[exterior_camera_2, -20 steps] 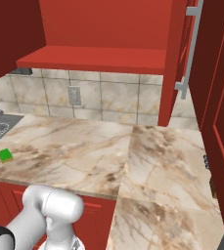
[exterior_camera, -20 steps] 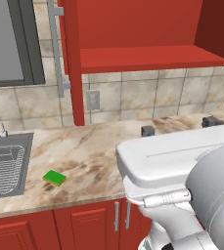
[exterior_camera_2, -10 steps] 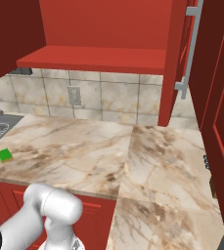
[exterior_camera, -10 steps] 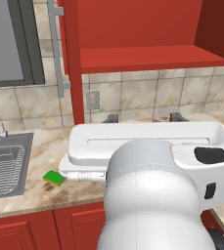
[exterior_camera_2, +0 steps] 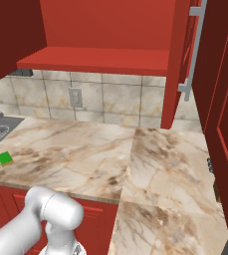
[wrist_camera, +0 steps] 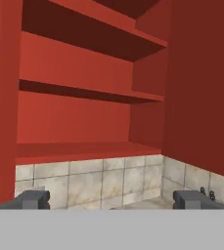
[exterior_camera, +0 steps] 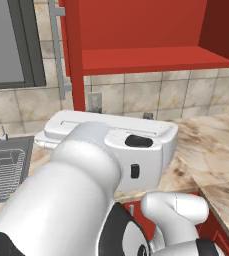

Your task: Open the cabinet. Pick the sponge and place it next to the sink. Then close the cabinet.

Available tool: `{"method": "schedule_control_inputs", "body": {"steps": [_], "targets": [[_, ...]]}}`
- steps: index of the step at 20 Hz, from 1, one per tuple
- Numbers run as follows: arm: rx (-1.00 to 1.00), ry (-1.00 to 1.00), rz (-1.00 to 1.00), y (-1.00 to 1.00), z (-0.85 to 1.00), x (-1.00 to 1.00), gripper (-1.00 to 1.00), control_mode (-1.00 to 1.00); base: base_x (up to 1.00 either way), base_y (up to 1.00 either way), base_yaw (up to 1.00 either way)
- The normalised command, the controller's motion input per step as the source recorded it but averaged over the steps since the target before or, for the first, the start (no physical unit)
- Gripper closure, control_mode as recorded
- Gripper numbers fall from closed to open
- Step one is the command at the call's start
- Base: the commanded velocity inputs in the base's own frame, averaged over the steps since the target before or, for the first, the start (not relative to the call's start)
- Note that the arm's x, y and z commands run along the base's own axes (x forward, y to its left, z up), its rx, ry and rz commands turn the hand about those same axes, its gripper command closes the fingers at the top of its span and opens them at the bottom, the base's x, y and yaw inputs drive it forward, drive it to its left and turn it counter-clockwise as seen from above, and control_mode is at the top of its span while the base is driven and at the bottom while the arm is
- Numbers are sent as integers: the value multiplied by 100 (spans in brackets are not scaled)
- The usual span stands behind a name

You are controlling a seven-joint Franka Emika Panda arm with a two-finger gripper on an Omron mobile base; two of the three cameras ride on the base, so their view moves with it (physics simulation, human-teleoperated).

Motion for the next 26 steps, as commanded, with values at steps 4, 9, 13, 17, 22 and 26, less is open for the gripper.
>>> {"method": "schedule_control_inputs", "body": {"steps": [4, 9, 13, 17, 22, 26], "targets": [[0, -4, -2, 35, -3, 32, -100, -100, 0, 0, 0], [0, 0, -2, 21, -9, 41, -100, -100, 0, 0, 0], [0, 0, -10, 14, -10, 50, -100, -100, 0, 0, 0], [0, 0, -11, 29, -8, 27, -100, -100, 0, 0, 0], [0, 0, -14, 30, 0, 33, -100, -100, 0, 0, 0], [0, 0, -10, 21, 0, 25, -100, -100, 0, 0, 0]]}}
